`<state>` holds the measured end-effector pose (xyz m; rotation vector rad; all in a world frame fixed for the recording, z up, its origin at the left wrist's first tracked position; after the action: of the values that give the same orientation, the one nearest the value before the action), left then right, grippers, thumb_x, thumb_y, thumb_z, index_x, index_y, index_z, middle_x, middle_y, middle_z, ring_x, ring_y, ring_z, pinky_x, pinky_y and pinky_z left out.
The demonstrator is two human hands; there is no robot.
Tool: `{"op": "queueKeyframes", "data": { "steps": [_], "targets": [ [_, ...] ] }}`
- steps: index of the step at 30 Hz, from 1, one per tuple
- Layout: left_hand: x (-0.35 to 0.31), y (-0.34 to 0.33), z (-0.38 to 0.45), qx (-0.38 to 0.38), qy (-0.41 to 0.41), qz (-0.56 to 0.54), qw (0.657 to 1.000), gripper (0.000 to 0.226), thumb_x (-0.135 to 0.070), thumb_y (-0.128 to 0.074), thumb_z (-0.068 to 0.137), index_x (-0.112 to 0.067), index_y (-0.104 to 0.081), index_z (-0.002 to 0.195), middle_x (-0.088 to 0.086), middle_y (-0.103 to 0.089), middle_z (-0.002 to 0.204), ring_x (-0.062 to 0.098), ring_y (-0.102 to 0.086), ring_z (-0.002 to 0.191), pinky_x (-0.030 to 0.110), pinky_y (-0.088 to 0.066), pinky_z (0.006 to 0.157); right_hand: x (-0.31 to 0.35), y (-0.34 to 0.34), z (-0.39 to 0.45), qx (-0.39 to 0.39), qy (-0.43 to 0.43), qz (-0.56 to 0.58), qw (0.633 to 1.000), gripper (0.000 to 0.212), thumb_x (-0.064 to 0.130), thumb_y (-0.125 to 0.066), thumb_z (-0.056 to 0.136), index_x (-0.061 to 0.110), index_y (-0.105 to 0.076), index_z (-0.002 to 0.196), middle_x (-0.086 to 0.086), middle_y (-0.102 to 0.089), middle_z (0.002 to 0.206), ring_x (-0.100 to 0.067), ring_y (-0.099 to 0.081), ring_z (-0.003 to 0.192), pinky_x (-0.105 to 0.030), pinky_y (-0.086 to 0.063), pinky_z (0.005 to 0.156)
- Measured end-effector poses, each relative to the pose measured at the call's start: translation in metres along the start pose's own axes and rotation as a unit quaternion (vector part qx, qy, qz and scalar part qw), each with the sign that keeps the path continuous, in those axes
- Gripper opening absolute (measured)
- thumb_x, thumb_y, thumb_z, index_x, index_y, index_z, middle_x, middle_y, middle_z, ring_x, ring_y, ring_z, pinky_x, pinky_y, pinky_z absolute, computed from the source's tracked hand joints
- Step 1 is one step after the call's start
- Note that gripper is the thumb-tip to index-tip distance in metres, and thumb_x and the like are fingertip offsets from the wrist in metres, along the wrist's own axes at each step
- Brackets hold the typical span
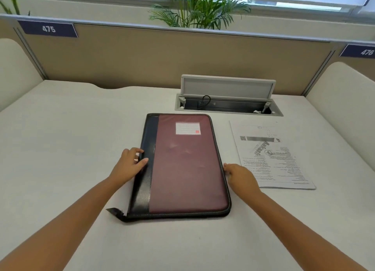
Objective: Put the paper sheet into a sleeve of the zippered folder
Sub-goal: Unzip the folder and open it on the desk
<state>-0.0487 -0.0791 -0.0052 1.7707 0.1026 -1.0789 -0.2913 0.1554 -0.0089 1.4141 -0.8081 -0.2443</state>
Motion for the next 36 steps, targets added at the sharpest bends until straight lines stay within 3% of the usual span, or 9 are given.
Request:
{"op": "queueKeyframes", "data": {
  "steps": [3, 8, 12, 17, 24, 32, 36],
  "targets": [
    [0.005, 0.003, 0.011, -0.004, 0.017, 0.015, 1.000, 0.044, -0.031, -0.053, 0.090, -0.006, -0.044, 0.125, 0.019, -0.048, 0.115, 0.024, -0.054, 0.093, 0.039, -0.044, 0.088, 0.008, 0.014, 0.008, -0.001, 0.001, -0.038, 0.999, 0.032, 0.008, -0.040, 0.089, 0.010, -0.069, 0.102, -0.010, -0.068, 0.107, -0.028, -0.063, 0.093, -0.032, -0.049, 0.077],
    [0.011, 0.001, 0.027, -0.015, 0.046, 0.023, 0.999, 0.054, -0.034, -0.055, 0.089, 0.001, -0.043, 0.128, 0.022, -0.054, 0.117, 0.034, -0.055, 0.104, 0.047, -0.045, 0.093, 0.028, 0.041, 0.030, -0.102, 0.010, -0.035, 0.994, 0.024, 0.010, -0.043, 0.091, 0.004, -0.065, 0.095, -0.014, -0.050, 0.105, -0.029, -0.053, 0.090, -0.031, -0.042, 0.064],
    [0.010, 0.001, 0.044, -0.029, 0.060, 0.022, 0.998, 0.059, -0.040, -0.053, 0.088, 0.001, -0.043, 0.129, 0.021, -0.058, 0.117, 0.036, -0.054, 0.108, 0.045, -0.043, 0.092, 0.049, 0.033, 0.059, -0.087, 0.044, -0.038, 0.995, 0.024, 0.013, -0.043, 0.092, 0.002, -0.062, 0.101, -0.016, -0.050, 0.108, -0.031, -0.051, 0.097, -0.037, -0.047, 0.074],
    [0.012, -0.002, 0.065, -0.044, 0.140, 0.051, 0.988, 0.069, -0.059, -0.040, 0.087, -0.009, -0.038, 0.134, 0.017, -0.049, 0.132, 0.039, -0.038, 0.125, 0.049, -0.032, 0.100, 0.076, 0.013, 0.087, -0.054, 0.091, -0.078, 0.991, 0.024, 0.016, -0.043, 0.092, 0.003, -0.059, 0.102, -0.017, -0.050, 0.108, -0.032, -0.051, 0.094, -0.037, -0.044, 0.075],
    [0.012, 0.001, 0.076, -0.101, 0.103, 0.082, 0.986, 0.061, -0.061, -0.041, 0.086, -0.011, -0.048, 0.118, 0.011, -0.058, 0.117, 0.034, -0.049, 0.112, 0.044, -0.033, 0.092, 0.121, 0.000, 0.126, -0.032, 0.139, -0.069, 0.987, 0.023, 0.018, -0.048, 0.090, 0.006, -0.059, 0.106, -0.017, -0.051, 0.111, -0.034, -0.049, 0.103, -0.043, -0.046, 0.082],
    [0.021, 0.008, 0.093, -0.147, 0.101, 0.086, 0.980, 0.051, -0.065, -0.037, 0.085, -0.015, -0.049, 0.085, -0.001, -0.056, 0.080, 0.029, -0.057, 0.088, 0.038, -0.030, 0.084, 0.149, -0.010, 0.187, -0.018, 0.155, -0.068, 0.985, 0.037, 0.025, -0.053, 0.090, 0.010, -0.052, 0.124, -0.013, -0.047, 0.128, -0.032, -0.042, 0.118, -0.042, -0.036, 0.095],
    [0.020, 0.011, 0.113, -0.167, 0.097, 0.065, 0.979, 0.053, -0.065, -0.040, 0.084, -0.015, -0.054, 0.097, 0.003, -0.063, 0.090, 0.028, -0.057, 0.097, 0.039, -0.030, 0.088, 0.161, -0.013, 0.215, -0.012, 0.158, -0.039, 0.987, 0.040, 0.025, -0.049, 0.093, 0.009, -0.048, 0.129, -0.014, -0.048, 0.133, -0.032, -0.045, 0.121, -0.039, -0.032, 0.103]
  ]
}}
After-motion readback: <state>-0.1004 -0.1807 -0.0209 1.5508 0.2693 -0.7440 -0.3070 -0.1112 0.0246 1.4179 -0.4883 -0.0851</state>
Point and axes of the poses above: each hand's wrist, its own z-axis towards the middle knuckle, its own y-axis out of the back of the hand, x = y × z, the point moved 9 cm from there along z, towards the middle knuckle
